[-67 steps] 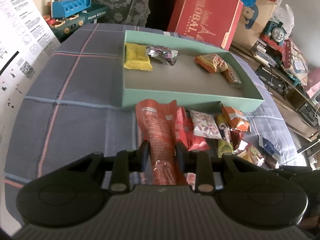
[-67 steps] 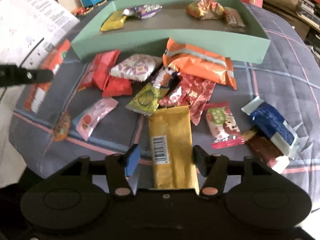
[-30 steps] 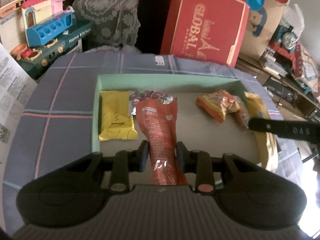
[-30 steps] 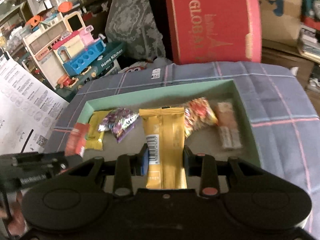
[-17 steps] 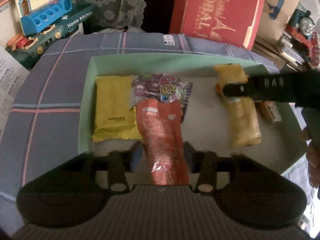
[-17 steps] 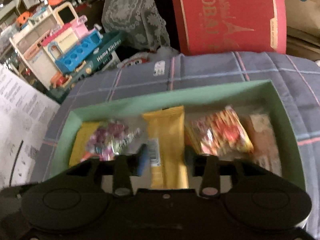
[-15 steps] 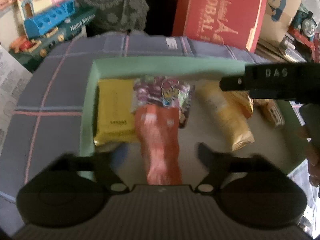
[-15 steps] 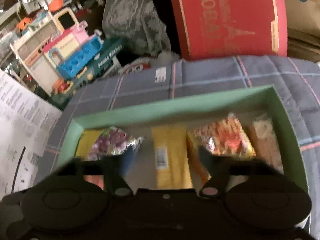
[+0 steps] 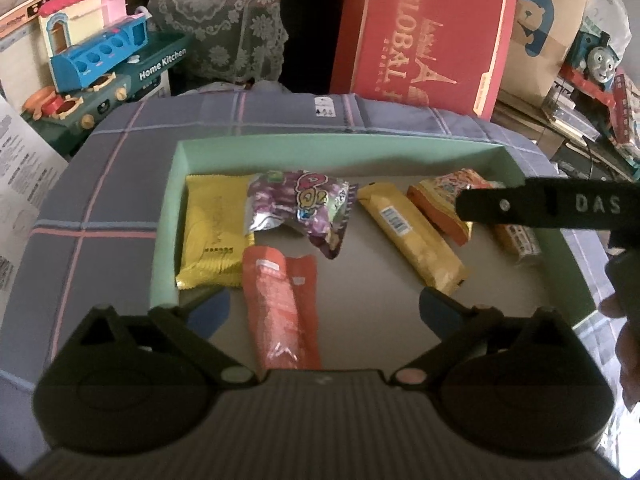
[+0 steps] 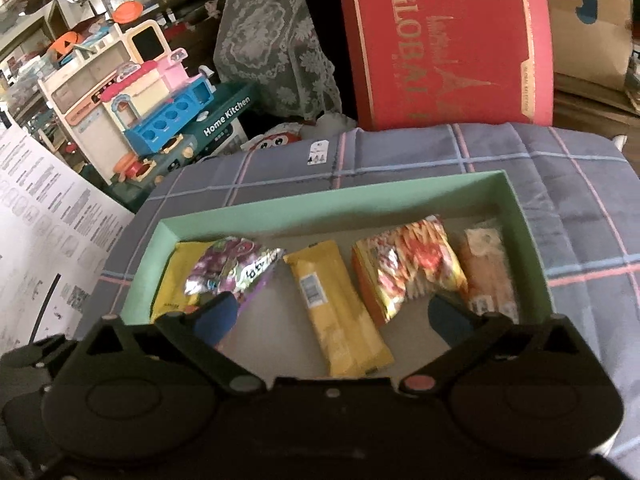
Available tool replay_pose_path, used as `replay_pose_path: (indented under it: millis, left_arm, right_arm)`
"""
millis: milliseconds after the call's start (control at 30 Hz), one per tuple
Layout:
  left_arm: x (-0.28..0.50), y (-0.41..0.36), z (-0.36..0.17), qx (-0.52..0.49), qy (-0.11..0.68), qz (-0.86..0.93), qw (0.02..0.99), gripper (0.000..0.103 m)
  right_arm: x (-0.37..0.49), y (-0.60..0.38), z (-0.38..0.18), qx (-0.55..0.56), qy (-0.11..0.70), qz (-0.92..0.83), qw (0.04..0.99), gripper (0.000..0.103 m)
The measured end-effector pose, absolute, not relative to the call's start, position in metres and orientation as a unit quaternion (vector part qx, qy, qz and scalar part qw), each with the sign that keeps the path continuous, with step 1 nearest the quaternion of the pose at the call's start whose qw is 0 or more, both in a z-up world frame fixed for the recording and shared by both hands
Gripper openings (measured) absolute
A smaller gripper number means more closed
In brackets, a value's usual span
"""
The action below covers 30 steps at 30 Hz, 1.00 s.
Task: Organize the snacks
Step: 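Withdraw both grippers from the box back toward the snack pile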
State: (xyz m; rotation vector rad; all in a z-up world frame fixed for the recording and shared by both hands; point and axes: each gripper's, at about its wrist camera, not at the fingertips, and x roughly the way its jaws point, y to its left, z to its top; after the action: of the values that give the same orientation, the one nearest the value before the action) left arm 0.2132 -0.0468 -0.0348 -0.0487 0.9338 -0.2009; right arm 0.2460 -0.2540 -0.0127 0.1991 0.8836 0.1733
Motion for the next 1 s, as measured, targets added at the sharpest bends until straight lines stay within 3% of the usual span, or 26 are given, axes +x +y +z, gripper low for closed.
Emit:
replay_pose_path:
  millis: [433,833,1000]
  left_arm:
    - [0.147,-0.084,-0.02,0.004,0.45,-0.147,0.881,0.103]
    - [0.114,-0.136,-0.05,0.028,0.482,-0.196,0.853,0.102]
    - [0.113,-0.149,-0.059,0.036,0.485,-0.206,0.849,0.091]
  right_arm:
    - [0.161,-0.297,0.006,0.114,0.423,0.055,0.897,0.103]
    - [0.084,-0.363,-0.036,0.159,0.454,0.008,0.877,0.103]
    - [0.057,-0.382,-0.056,0.178,0.463,0.004,0.868,0.103]
